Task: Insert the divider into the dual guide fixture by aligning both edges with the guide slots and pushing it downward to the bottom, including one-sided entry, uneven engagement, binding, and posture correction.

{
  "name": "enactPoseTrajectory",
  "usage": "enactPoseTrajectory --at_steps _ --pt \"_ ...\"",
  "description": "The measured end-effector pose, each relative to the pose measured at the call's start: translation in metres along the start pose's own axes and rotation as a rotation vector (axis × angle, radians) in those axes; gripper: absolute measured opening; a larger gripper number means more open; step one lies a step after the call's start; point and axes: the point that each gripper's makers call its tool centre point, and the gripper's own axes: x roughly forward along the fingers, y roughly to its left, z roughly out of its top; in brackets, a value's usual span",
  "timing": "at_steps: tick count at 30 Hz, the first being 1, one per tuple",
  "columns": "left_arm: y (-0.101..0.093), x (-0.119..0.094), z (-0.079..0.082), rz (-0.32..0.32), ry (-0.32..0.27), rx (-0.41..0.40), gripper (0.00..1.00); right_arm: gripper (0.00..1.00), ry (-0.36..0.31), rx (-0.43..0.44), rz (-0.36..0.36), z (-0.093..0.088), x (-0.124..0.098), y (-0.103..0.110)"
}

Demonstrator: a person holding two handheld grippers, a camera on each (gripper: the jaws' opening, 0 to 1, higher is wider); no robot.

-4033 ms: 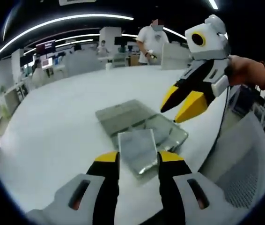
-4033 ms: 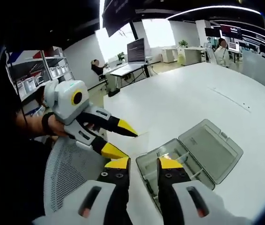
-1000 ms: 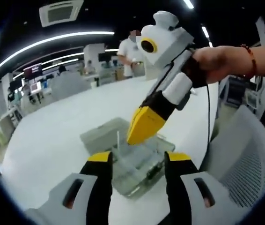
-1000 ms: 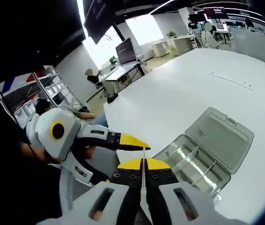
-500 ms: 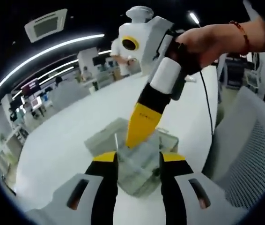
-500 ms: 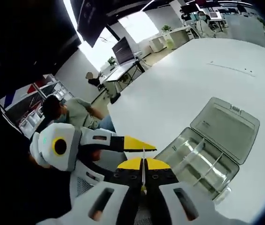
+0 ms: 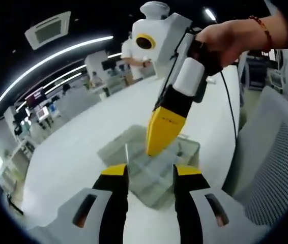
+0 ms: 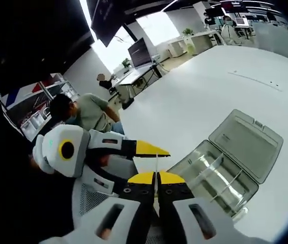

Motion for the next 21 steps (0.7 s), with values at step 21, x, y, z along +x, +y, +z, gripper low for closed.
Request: enactPoseTrajectory --at_steps 21 --pt "0.007 -0.012 -0.011 0.008 0.018 -0.178 0.39 0.00 0.066 -0.198 -0.034 0.008 0.006 -0.004"
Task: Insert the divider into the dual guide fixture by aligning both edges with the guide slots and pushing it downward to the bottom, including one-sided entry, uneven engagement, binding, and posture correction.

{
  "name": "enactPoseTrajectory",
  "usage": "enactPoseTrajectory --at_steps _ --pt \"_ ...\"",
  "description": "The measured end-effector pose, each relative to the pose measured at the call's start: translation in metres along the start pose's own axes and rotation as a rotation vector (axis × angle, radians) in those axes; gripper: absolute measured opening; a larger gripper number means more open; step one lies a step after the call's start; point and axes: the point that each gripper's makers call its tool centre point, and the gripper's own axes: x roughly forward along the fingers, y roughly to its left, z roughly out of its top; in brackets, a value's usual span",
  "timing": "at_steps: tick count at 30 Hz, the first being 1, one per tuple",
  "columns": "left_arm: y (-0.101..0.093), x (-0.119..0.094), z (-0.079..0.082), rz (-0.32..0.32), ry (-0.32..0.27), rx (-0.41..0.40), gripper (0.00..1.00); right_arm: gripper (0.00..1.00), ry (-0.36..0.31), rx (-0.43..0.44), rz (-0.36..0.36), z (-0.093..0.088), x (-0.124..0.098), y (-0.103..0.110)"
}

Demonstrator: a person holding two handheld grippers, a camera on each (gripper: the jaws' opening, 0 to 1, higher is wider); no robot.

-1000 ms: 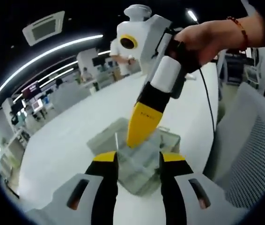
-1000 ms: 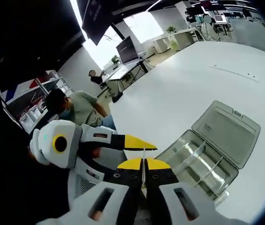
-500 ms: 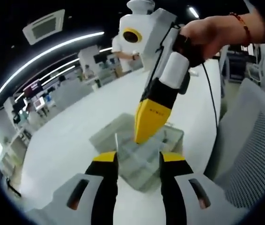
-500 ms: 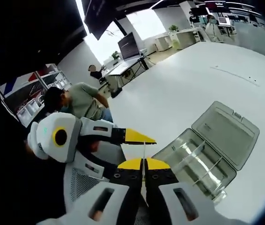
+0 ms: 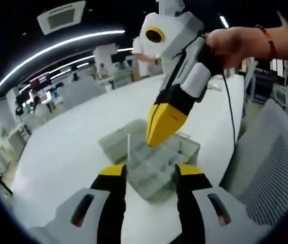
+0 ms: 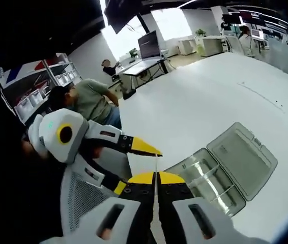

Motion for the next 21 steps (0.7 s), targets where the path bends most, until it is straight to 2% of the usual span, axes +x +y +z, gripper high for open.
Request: enactPoseTrajectory --at_steps 5,11,13,21 --pt "0.008 -0.005 0.002 0.023 -0.014 -0.067 0.40 0.00 0.012 -0.029 -0.007 0.004 0.001 -0.005" --pt "0.016 -0.012 0.001 0.052 -0.021 -0.110 0.42 0.00 0.021 -0.070 -0.025 0.010 0.001 -0.014" --pt "0.018 -0.014 0.000 0.057 -0.023 -0.130 0.44 0.00 0.043 -0.108 -0.016 0.009 0.001 -0.014" --pt "0.022 -0.018 -0.004 0.069 -0.036 -0.194 0.48 0.00 0.046 -0.138 -0.039 0.013 0.001 -0.025"
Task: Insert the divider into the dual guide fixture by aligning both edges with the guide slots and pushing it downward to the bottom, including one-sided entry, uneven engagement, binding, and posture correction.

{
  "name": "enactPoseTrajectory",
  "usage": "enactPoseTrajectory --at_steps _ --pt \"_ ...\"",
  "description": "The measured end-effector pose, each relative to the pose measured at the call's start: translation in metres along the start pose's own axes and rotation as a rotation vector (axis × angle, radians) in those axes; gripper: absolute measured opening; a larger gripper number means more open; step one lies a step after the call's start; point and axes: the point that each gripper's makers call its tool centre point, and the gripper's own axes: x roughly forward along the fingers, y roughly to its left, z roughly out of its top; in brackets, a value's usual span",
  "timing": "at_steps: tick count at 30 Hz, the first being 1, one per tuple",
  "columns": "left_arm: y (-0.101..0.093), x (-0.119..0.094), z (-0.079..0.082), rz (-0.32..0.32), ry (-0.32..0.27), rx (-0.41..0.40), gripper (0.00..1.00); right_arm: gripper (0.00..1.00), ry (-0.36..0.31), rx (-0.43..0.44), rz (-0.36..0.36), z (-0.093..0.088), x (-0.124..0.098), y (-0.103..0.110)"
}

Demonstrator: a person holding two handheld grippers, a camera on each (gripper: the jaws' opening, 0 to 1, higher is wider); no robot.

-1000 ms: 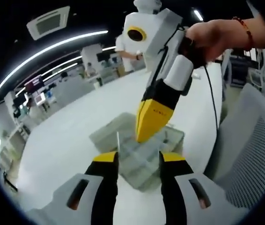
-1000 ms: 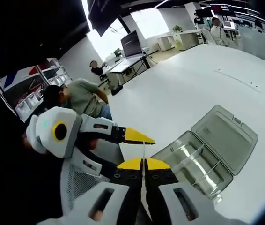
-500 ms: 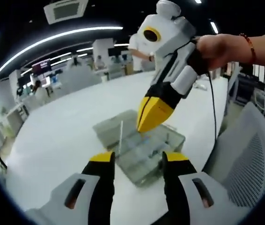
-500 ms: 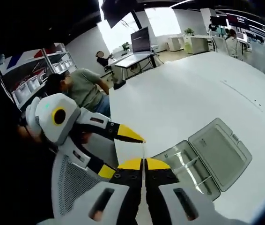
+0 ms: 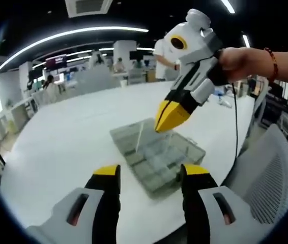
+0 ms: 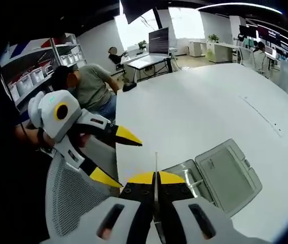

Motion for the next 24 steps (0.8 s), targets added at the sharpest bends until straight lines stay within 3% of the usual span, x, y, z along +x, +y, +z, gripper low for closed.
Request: enactPoseTrajectory --at_steps 12,15,24 --pt "0.005 -0.001 0.001 0.000 -0.012 -0.049 0.53 0.00 0.038 -0.110 -0.018 0.003 0.005 -0.009" --pt "0.007 -0.003 0.005 -0.002 -0.033 -0.066 0.55 0.00 0.046 -0.105 -0.021 0.003 0.007 -0.012" --pt "0.009 -0.002 0.003 0.001 -0.019 -0.066 0.62 0.00 0.068 -0.131 0.008 -0.004 0.016 -0.011"
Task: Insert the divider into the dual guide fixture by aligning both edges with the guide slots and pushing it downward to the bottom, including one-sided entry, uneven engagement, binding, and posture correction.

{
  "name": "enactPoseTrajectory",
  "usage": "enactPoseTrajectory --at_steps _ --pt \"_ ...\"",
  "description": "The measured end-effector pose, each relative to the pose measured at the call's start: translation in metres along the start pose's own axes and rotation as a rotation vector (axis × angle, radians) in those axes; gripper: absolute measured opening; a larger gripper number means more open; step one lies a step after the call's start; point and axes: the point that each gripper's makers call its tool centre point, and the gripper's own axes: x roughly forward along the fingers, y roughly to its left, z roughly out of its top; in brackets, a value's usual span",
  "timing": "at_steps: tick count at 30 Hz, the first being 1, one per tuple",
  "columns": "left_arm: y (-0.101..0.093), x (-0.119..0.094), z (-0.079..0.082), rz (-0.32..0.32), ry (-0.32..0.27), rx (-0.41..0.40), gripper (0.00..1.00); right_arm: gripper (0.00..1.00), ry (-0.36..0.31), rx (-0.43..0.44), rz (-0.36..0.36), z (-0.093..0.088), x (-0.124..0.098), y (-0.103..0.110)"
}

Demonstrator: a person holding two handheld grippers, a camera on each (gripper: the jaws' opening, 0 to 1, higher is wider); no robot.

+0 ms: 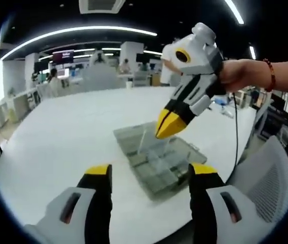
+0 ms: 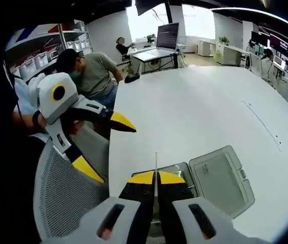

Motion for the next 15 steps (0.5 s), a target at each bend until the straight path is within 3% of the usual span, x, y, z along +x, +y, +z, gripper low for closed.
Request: enactPoseTrajectory --at_steps 8,15 --pt "-0.004 0.002 -0.001 -0.008 -0.014 -0.003 0.74 0.00 0.016 -0.015 -0.001 -0.007 0.004 -0.003" --pt "-0.002 0.003 0.001 -0.003 -0.016 -0.003 0.74 0.00 0.021 -0.032 0.001 -0.011 0.007 -0.005"
